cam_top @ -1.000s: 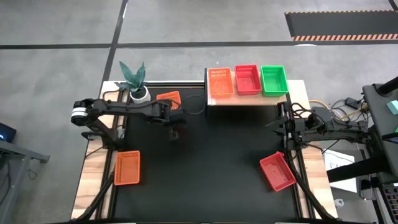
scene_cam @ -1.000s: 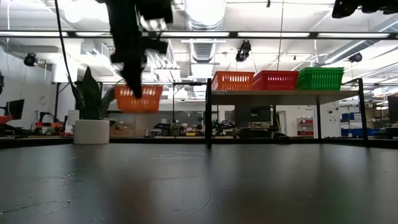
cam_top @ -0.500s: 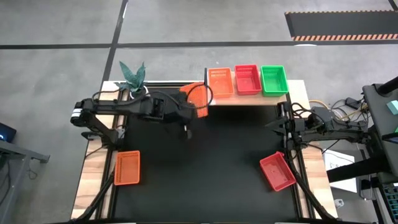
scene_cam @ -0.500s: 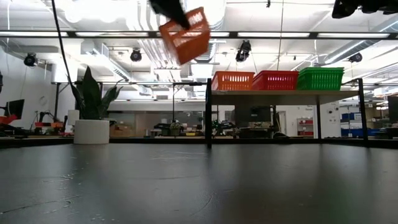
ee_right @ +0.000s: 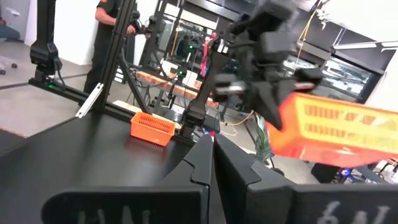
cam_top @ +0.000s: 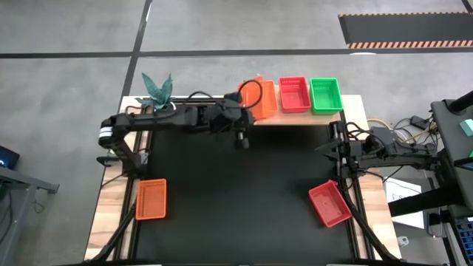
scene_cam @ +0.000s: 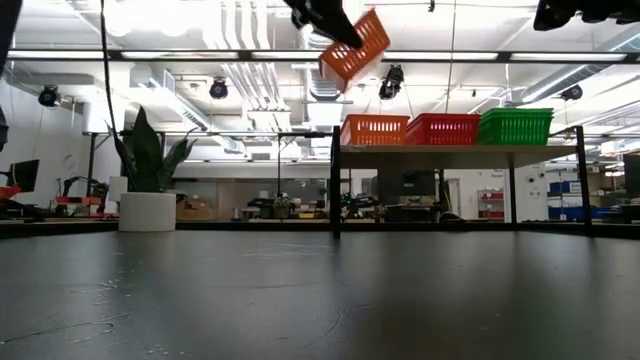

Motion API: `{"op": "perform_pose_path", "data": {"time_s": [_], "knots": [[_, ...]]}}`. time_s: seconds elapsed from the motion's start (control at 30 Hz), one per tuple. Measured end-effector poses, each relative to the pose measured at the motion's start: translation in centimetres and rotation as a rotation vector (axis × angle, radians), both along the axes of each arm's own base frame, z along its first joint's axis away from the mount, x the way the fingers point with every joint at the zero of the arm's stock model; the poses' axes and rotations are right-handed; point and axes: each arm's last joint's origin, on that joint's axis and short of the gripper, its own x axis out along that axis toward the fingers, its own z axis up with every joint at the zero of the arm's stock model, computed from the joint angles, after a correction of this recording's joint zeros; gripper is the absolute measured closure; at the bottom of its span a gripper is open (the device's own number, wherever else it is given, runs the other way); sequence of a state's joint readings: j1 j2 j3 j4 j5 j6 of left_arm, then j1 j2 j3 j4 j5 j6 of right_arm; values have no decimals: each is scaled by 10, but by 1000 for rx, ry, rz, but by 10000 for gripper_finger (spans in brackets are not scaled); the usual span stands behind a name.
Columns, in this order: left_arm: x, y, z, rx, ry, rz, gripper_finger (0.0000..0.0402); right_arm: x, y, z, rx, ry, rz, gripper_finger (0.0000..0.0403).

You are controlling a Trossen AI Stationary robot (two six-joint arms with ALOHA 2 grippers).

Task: Stack baskets on shelf by color
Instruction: Stack the top orange bin on the other orange bin on the shelf

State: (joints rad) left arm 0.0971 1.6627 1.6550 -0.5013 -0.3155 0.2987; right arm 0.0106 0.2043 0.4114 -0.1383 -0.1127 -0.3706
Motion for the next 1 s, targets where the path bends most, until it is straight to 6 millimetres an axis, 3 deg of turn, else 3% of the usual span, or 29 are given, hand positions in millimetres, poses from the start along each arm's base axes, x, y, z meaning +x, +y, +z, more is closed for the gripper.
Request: {"op": "perform_pose_path", "data": {"time_s": [0.33, 0.67, 1.0], "knots": [[28, 39, -2, -3, -101, 65, 401, 0, 0, -1, 0, 7, 0, 394], [43, 63, -27, -28, -86, 122, 401, 0, 0, -1, 3, 7, -1, 394], [46, 66, -35, -67, -91, 150, 401, 0, 0, -1, 4, 14, -1, 394]]}}
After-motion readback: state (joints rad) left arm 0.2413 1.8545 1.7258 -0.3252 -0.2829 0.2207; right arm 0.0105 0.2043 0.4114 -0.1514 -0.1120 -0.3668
